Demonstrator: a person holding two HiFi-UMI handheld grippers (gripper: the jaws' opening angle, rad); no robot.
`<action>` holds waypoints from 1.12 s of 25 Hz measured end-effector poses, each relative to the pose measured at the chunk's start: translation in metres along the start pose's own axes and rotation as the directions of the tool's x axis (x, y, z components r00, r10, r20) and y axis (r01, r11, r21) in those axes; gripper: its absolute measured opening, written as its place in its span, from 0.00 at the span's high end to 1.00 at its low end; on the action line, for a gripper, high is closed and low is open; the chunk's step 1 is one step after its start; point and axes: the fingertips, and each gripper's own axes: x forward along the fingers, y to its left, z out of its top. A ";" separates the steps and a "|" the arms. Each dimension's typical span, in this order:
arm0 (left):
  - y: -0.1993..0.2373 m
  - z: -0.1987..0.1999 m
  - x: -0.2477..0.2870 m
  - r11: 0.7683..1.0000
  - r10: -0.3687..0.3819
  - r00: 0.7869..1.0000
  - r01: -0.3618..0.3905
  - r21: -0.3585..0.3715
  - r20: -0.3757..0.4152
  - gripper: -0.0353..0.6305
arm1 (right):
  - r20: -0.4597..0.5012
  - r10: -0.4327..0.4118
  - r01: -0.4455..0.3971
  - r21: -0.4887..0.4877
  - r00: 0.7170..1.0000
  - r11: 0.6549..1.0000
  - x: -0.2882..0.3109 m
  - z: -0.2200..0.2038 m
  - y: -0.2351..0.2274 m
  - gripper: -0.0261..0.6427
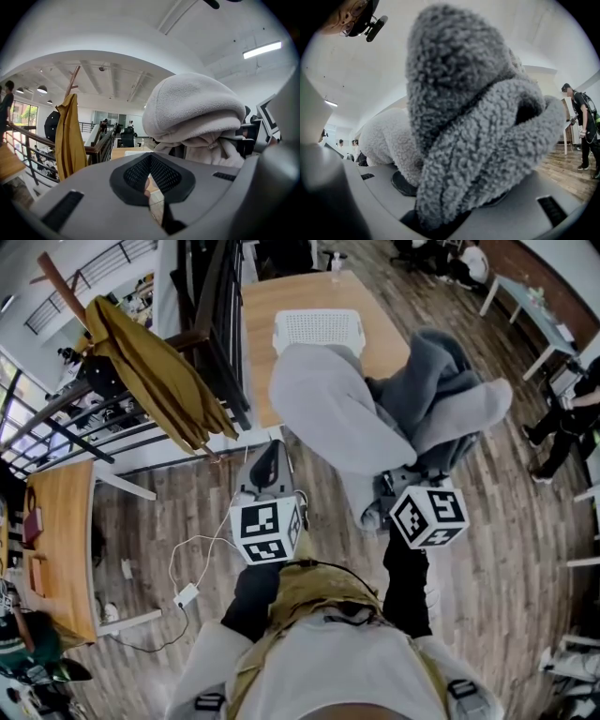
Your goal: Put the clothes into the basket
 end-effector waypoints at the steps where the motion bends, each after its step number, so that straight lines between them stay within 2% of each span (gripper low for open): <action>1: 0.003 0.003 0.008 1.000 -0.004 1.000 0.004 -0.001 0.009 0.95 | 0.003 -0.002 0.002 -0.002 1.000 1.000 0.007 0.000 -0.002 0.58; 12: 0.035 0.007 0.104 1.000 -0.019 1.000 0.019 -0.008 -0.008 0.95 | 0.023 0.001 0.000 -0.015 1.000 1.000 0.100 0.006 -0.025 0.58; 21: 0.063 0.004 0.186 1.000 -0.018 0.997 0.016 -0.024 -0.076 0.95 | -0.026 0.001 -0.001 0.015 1.000 1.000 0.185 -0.003 -0.049 0.58; 28: 0.080 0.011 0.251 0.998 -0.049 0.993 0.045 -0.034 -0.112 0.95 | -0.051 -0.020 0.021 0.019 0.999 1.000 0.246 0.000 -0.066 0.58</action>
